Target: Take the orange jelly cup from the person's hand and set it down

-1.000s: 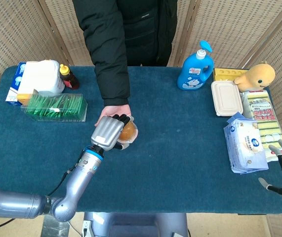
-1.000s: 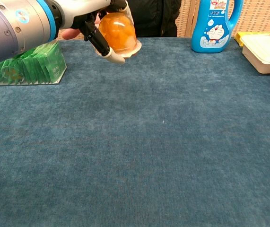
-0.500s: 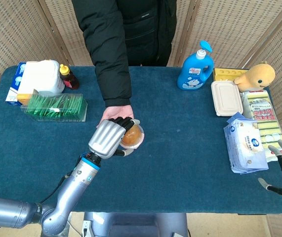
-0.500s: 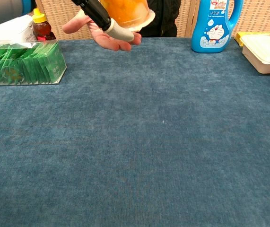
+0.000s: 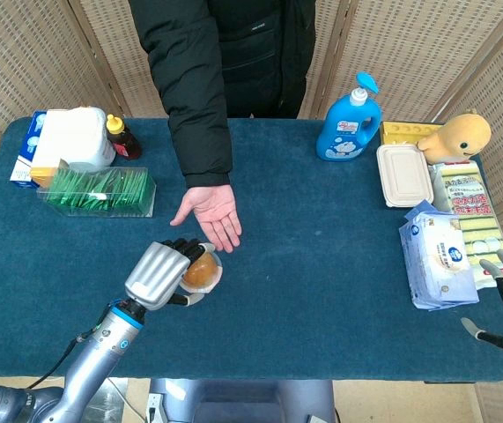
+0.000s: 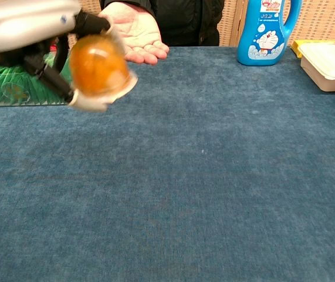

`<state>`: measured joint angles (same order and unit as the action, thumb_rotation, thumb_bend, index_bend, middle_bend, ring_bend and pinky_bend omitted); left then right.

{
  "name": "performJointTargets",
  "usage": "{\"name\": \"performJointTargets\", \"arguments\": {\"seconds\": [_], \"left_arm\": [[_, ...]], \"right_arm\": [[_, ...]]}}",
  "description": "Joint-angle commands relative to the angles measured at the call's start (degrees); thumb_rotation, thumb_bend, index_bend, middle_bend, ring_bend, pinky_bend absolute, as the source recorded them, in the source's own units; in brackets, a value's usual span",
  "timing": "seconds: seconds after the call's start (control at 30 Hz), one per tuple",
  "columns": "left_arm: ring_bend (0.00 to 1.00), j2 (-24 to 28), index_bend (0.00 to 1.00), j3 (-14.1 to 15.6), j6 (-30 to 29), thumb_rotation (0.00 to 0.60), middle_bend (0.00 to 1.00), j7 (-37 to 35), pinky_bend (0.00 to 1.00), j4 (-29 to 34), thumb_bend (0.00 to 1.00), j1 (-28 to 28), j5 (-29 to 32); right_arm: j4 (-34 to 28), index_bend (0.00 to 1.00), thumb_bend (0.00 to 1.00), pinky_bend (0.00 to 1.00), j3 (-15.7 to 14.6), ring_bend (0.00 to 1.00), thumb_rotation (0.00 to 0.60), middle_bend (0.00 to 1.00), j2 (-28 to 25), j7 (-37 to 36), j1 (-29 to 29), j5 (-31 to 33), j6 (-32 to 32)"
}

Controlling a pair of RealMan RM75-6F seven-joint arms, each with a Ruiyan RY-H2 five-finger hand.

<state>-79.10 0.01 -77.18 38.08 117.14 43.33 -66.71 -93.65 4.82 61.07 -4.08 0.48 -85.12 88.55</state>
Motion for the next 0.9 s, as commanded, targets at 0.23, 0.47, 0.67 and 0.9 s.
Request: {"name": "performJointTargets", "arguments": {"seconds": [0.23, 0.47, 0.67, 0.9], "left_arm": [[0.42, -6.49, 0.5, -0.04, 10.55, 0.6, 0.53, -8.69, 0.57, -22.34, 0.19, -1.74, 5.47], [0.14, -9.32, 0.21, -1.61, 17.74, 0.6, 0.15, -11.8, 0.4, -28.71, 0.13, -1.27, 9.29], [0.0, -7.11, 0.0, -1.76, 16.4, 0.6, 0.0, -12.73, 0.27, -25.89, 0.06, -2.35, 6.25], [0.0, 0.47, 0.0, -0.68, 8.45, 0.6, 0.0, -15.05, 0.23, -16.28, 0.05, -7.07, -1.16]], "right_arm": [[-0.05, 0.16, 0.17, 0.0, -0.13, 0.05, 0.6, 0.05, 0.44, 0.84, 0.18, 0.0, -0.35], [0.41, 0.16, 0.16, 0.0, 0.15, 0.05, 0.6, 0.05, 0.42, 0.44, 0.31, 0.69, -0.73], [0.43, 0.16, 0.16, 0.0, 0.09, 0.05, 0.6, 0.05, 0.52, 0.58, 0.41, 0.52, -0.81], [0.04, 0.16, 0.17, 0.0, -0.06, 0.05, 0.6, 0.05, 0.58, 1.04, 0.21, 0.06, -0.25]]}}
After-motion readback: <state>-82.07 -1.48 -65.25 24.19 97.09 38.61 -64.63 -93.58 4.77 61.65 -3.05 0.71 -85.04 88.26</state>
